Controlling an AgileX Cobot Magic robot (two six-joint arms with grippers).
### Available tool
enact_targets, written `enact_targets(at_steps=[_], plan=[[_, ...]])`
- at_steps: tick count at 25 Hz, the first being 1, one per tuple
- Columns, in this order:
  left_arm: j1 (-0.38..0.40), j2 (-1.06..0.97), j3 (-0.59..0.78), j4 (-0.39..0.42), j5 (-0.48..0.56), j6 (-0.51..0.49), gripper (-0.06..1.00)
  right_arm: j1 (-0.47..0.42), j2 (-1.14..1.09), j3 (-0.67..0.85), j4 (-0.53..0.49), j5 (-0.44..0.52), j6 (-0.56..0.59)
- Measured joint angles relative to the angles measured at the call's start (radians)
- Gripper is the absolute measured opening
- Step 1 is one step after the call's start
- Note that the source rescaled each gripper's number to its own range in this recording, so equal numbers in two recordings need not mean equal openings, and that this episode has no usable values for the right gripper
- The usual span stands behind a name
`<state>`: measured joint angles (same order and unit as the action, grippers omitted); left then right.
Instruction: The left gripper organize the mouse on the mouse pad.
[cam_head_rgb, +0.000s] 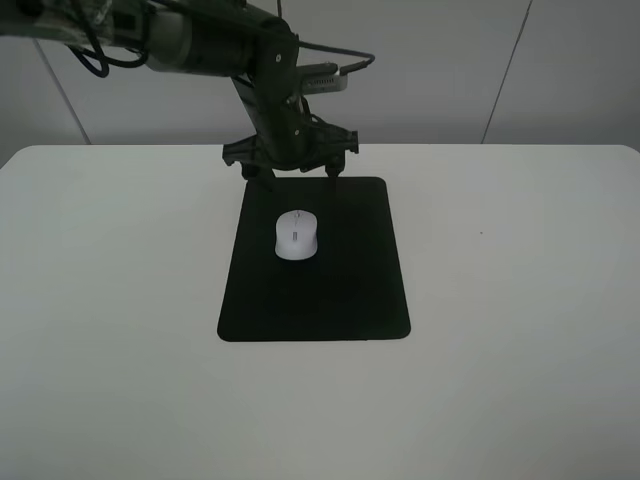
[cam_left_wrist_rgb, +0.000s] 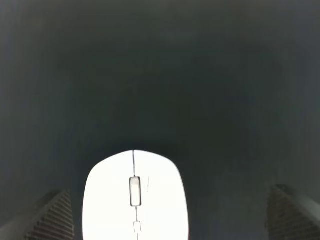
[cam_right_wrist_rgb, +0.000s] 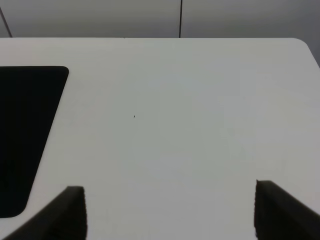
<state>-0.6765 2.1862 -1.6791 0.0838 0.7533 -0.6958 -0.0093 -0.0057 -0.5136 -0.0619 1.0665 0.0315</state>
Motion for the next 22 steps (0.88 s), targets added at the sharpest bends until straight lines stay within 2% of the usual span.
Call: enact_targets(at_steps=[7, 12, 14, 17, 22], plan=[[0.0, -0.122, -0.002, 0.005, 0.082, 0.148, 1.0, 0.0, 0.0, 0.0, 0.0, 0.0, 0.0], [0.001, -0.18, -0.002, 0.003, 0.121, 0.185, 1.0, 0.0, 0.0, 0.0, 0.0, 0.0, 0.0], [0.018, -0.203, -0.002, -0.025, 0.145, 0.208, 1.0, 0.0, 0.0, 0.0, 0.0, 0.0, 0.0], [0.051, -0.248, 0.006, -0.024, 0.159, 0.249, 1.0, 0.0, 0.0, 0.0, 0.0, 0.0, 0.0], [0.112, -0.36, 0.109, -0.022, 0.134, 0.284, 1.0, 0.0, 0.0, 0.0, 0.0, 0.0, 0.0]])
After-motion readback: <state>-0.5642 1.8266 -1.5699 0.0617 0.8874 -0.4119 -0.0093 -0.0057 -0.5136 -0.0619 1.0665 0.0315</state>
